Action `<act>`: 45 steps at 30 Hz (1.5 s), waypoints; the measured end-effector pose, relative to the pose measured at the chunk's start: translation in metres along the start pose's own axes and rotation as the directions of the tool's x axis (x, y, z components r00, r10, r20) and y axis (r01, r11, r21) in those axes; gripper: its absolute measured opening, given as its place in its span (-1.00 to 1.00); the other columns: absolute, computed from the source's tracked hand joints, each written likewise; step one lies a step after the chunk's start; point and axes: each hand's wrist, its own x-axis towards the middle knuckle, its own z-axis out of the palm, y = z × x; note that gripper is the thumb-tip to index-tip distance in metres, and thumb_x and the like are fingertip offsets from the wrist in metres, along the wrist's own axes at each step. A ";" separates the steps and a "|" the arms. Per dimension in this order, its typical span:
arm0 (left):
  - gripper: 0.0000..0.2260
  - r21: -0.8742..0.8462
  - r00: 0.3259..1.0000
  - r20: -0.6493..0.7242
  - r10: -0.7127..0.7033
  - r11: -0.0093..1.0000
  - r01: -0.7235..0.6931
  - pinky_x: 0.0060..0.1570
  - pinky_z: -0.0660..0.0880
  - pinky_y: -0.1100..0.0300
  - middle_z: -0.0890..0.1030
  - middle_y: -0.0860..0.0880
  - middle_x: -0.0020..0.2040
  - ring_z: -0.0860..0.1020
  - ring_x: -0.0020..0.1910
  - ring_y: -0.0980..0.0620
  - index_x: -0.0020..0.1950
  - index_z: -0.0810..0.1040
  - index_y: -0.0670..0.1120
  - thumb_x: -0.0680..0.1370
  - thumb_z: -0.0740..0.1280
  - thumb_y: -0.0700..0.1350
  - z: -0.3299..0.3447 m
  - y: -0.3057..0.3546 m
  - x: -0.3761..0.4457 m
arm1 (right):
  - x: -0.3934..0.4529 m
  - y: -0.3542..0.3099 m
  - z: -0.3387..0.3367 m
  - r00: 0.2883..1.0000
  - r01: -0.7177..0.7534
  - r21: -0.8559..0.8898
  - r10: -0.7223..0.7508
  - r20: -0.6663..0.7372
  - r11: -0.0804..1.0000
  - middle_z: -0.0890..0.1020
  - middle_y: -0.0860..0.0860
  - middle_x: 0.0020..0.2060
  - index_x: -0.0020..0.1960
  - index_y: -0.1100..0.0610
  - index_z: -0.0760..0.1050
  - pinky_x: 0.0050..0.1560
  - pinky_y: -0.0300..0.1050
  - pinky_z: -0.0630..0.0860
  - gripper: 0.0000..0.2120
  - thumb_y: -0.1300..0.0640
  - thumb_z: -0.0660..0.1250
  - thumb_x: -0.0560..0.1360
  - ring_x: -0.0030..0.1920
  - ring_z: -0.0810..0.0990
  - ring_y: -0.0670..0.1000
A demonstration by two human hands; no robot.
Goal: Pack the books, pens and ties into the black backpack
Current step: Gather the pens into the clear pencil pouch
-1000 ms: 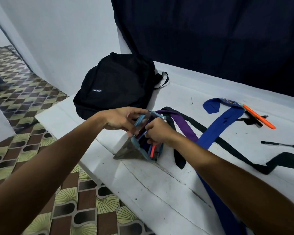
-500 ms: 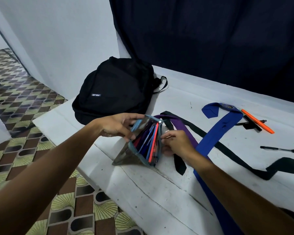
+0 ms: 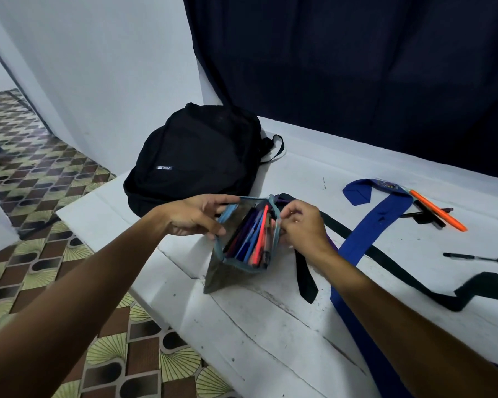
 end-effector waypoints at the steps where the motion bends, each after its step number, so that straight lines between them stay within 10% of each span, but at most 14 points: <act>1: -0.06 0.014 1.000 -0.017 -0.015 1.000 0.015 -0.26 0.63 0.18 0.58 -0.04 0.28 0.62 0.04 -0.07 0.46 0.31 -0.02 0.15 0.67 -0.20 0.001 -0.001 0.000 | 0.002 -0.003 -0.003 1.000 0.028 -0.013 -0.028 -0.003 1.000 0.60 0.22 -0.27 -0.23 0.17 0.51 -0.36 -0.03 0.61 -0.79 0.44 0.26 0.46 -0.33 0.56 0.06; 9: -0.39 0.168 0.997 -0.076 -0.031 0.985 0.043 -0.32 0.60 0.20 0.64 0.07 0.13 0.65 0.04 0.02 0.29 0.39 0.08 0.45 0.28 -0.54 0.022 0.005 0.001 | 0.001 0.006 -0.008 0.999 -0.030 -0.012 0.030 0.030 0.999 0.70 0.03 -0.14 -0.12 0.12 0.68 -0.01 0.13 0.62 -0.77 0.35 0.30 0.49 -0.09 0.67 0.07; 16: -0.32 0.306 0.995 -0.102 -0.002 0.952 0.033 -0.28 0.61 0.17 0.55 0.11 0.21 0.65 0.06 0.06 0.27 0.39 0.16 0.43 0.31 -0.56 0.023 0.020 -0.001 | -0.004 0.006 -0.007 0.998 -0.062 0.168 0.063 0.004 0.984 0.69 0.14 -0.17 -0.08 0.19 0.66 -0.12 0.15 0.64 -0.83 0.37 0.33 0.47 -0.15 0.68 0.18; 24: -0.26 0.537 0.992 -0.127 0.006 0.841 0.064 -0.09 0.65 -0.05 0.56 -0.05 0.19 0.61 0.13 0.02 0.40 0.36 0.12 0.37 0.47 -0.44 0.058 0.026 0.021 | -0.006 0.031 -0.026 0.962 -0.266 0.175 0.251 0.103 0.948 0.65 0.15 -0.19 -0.08 0.25 0.60 -0.21 -0.02 0.66 -0.84 0.45 0.32 0.46 -0.15 0.67 0.10; 28: -0.26 0.671 0.991 -0.131 0.015 0.737 0.078 -0.29 0.62 0.17 0.54 -0.09 0.19 0.59 0.12 -0.07 0.43 0.34 0.01 0.34 0.53 -0.36 0.075 0.025 0.036 | -0.005 0.037 -0.038 0.931 -0.341 0.125 0.316 0.184 0.932 0.64 0.19 -0.14 -0.02 0.32 0.58 -0.20 -0.04 0.66 -0.85 0.46 0.29 0.48 -0.16 0.67 0.09; 31: -0.28 0.791 0.986 -0.143 0.081 0.609 0.065 0.01 0.62 0.04 0.58 -0.02 0.15 0.58 0.12 0.00 0.37 0.40 -0.03 0.28 0.59 -0.26 0.080 0.024 0.040 | -0.005 0.037 -0.043 0.919 -0.355 0.087 0.331 0.214 0.931 0.64 0.17 -0.16 -0.03 0.31 0.57 -0.21 -0.07 0.66 -0.85 0.46 0.27 0.48 -0.21 0.68 0.07; 45: -0.58 0.840 0.901 -0.250 0.354 0.542 0.020 0.12 0.46 0.22 0.61 0.07 0.07 0.55 0.06 0.10 0.14 0.60 -0.02 0.33 0.59 -0.05 0.112 0.050 0.088 | -0.006 0.033 -0.107 0.923 -0.309 -0.019 0.305 0.233 0.951 0.65 0.14 -0.24 -0.05 0.25 0.59 -0.17 -0.09 0.64 -0.92 0.34 0.34 0.49 -0.22 0.65 0.05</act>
